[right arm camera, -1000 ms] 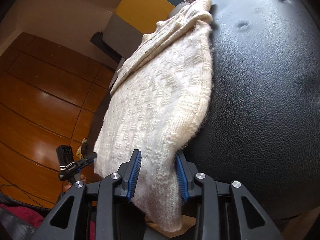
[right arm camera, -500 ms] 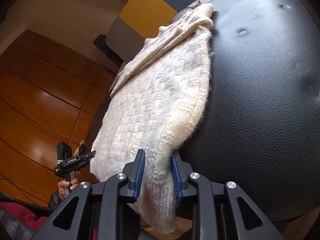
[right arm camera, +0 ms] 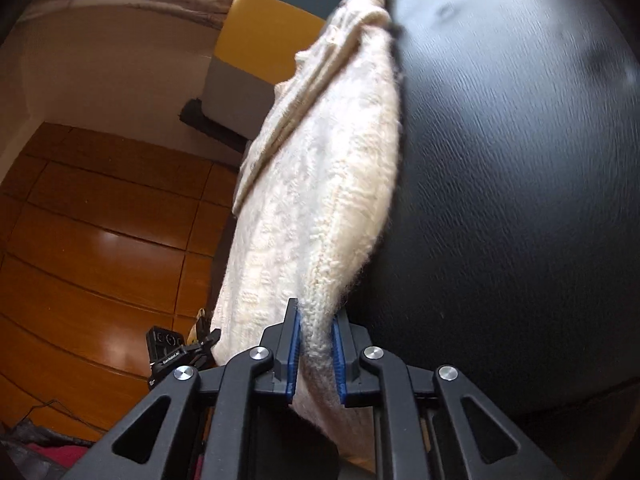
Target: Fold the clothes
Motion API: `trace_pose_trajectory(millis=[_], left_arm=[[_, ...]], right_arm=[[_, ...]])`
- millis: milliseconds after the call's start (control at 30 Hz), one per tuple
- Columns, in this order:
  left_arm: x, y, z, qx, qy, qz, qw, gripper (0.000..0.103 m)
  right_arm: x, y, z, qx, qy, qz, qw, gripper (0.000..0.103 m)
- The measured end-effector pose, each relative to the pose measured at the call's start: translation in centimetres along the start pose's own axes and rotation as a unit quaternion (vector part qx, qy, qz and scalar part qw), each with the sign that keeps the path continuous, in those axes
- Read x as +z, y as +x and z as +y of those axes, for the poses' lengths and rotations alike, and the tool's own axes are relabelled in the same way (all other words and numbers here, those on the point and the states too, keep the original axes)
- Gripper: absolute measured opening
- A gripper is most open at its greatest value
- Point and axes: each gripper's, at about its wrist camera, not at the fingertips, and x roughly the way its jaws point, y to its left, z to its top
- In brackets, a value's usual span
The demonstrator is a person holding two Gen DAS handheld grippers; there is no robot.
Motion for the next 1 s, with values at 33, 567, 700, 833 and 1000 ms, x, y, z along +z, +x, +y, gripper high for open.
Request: trace_pose_trajectory(millis=[33, 567, 700, 833, 1000], left_arm=[[-0.1, -0.2, 0.1, -0.005, 0.001, 0.000, 1.0000, 0.009], [0.7, 0.1, 0.8, -0.008, -0.025, 0.020, 0.9995, 0.014], [0.9, 0.2, 1.0, -0.012, -0.031, 0.022, 0.9992, 0.014], [0.7, 0.3, 0.3, 0.005, -0.011, 0.014, 0.9998, 0.014], [0.3, 0.2, -1.5, 0.019, 0.039, 0.008, 0.9990, 0.009]], right_arm=[[-0.1, 0.0, -0.1, 0.000, 0.000, 0.005, 1.000, 0.013], [0.2, 0.6, 0.8, -0.009, -0.004, 0.054, 0.999, 0.025], [-0.3, 1.1, 3.3, -0.066, -0.103, 0.050, 0.991, 0.025], [0.0, 1.1, 3.1, -0.088, -0.102, 0.024, 0.991, 0.009], [0.3, 2.3, 6.1, -0.149, -0.170, 0.032, 0.974, 0.009]])
